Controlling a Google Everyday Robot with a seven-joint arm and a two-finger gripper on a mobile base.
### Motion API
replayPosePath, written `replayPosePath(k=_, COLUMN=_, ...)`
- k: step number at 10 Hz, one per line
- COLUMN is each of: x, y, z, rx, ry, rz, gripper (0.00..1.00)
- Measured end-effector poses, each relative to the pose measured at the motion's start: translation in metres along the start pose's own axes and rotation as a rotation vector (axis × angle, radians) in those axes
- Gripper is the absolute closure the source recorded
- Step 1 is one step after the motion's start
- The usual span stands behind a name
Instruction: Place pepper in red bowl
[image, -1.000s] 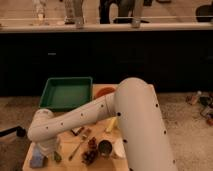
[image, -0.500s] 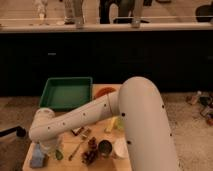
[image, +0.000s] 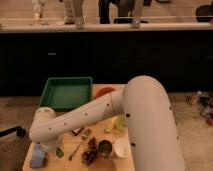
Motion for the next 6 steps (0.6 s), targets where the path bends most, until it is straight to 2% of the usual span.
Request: replayPosePath(k=6, x=0.019, y=0.02, z=-0.022, rx=-0.044, ry=0.073, rz=0.034, gripper=1.0)
